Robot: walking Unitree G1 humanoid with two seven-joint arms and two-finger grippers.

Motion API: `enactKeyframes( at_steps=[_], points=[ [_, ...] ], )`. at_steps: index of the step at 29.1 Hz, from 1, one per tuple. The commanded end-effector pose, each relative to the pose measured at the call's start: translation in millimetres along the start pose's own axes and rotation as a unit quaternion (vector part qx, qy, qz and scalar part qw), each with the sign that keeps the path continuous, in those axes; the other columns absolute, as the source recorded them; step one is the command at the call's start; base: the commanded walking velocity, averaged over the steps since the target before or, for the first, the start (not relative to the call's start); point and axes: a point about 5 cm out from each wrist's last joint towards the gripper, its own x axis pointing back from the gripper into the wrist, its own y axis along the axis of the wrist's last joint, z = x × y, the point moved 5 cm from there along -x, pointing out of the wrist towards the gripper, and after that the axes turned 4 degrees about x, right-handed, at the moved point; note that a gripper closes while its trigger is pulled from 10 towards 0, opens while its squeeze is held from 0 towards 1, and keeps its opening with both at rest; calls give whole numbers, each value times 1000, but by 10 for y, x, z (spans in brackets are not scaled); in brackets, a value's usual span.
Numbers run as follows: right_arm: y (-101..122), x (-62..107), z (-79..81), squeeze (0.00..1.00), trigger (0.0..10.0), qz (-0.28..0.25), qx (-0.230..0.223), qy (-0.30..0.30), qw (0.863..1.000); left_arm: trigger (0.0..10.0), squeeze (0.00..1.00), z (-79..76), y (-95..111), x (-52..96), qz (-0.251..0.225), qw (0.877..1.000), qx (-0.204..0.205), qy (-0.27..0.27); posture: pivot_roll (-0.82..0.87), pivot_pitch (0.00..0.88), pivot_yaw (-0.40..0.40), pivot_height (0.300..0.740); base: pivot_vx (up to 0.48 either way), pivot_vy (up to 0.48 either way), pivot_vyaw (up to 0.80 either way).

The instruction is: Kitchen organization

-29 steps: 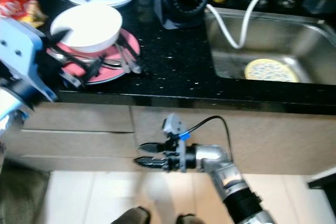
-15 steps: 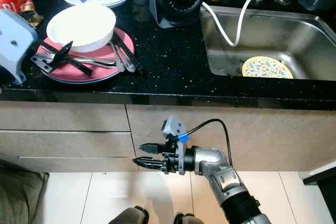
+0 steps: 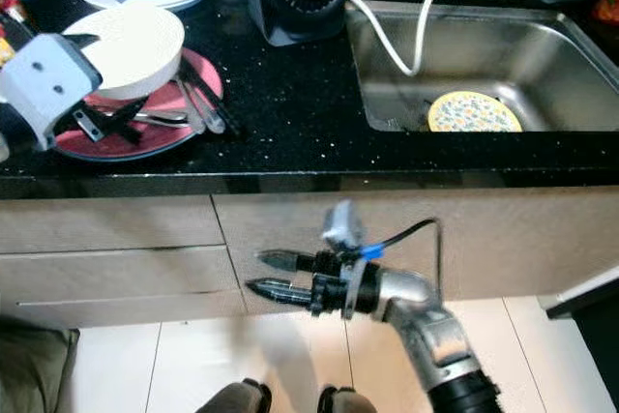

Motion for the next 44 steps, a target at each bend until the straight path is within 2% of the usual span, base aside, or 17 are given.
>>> enactKeyframes(
  at_steps=[1,4,6,8,11,14,20,26,27,28,29,30,35,44],
  points=[
    [143,43,-9,0,10000,-14,16,-6,1000,10000,0,-8,0,-2,5,1000,-24,-17,141,173,-42,740,0,0,0],
    [157,48,-14,0,10000,-14,19,-8,1000,10000,0,-8,-2,-4,4,1000,-25,-18,141,173,-42,740,0,0,0],
    [338,203,-270,0,10000,-31,50,-80,995,10000,0,-25,-4,2,4,999,-28,-22,141,177,-46,740,0,0,0],
    [466,374,-390,0,10000,-46,64,-117,990,10000,0,-39,-9,17,5,999,-30,-25,140,179,-48,740,0,0,0],
    [504,459,-361,0,10000,-41,67,-120,990,10000,0,-53,-47,43,13,999,-32,-29,138,184,-50,740,0,0,0],
    [534,476,-345,0,10000,-41,68,-121,989,10000,0,-60,-76,59,19,999,-29,-33,137,185,-49,740,0,0,0],
    [602,471,-368,0,10000,-48,75,-131,987,10000,0,-66,-153,97,37,998,-21,-40,137,188,-46,740,0,0,0],
    [671,468,-358,0,10000,-56,80,-135,986,10000,0,-47,-210,100,55,997,-43,-41,133,196,-41,740,0,0,0],
    [674,471,-353,0,10000,-56,80,-136,986,6863,0,-43,-214,99,56,997,-43,-40,131,199,-38,740,0,0,0],
    [674,471,-353,0,10000,-56,80,-136,986,6863,0,-43,-214,99,56,997,-43,-40,131,199,-38,740,0,0,0],
    [677,473,-348,0,10000,-57,80,-136,986,4196,0,-39,-211,97,55,997,-41,-39,130,199,-38,740,0,0,0],
    [684,474,-342,0,10000,-58,80,-136,986,0,0,-33,-204,95,54,997,-39,-39,131,201,-37,740,0,0,0],
    [740,454,-262,0,10000,-67,81,-117,988,0,0,-2,-178,88,51,997,-33,-39,131,203,-32,740,0,0,0],
    [729,440,-245,0,10000,-65,79,-113,988,0,0,16,-152,59,45,998,-31,-36,131,197,-31,740,0,0,0]
  ],
)
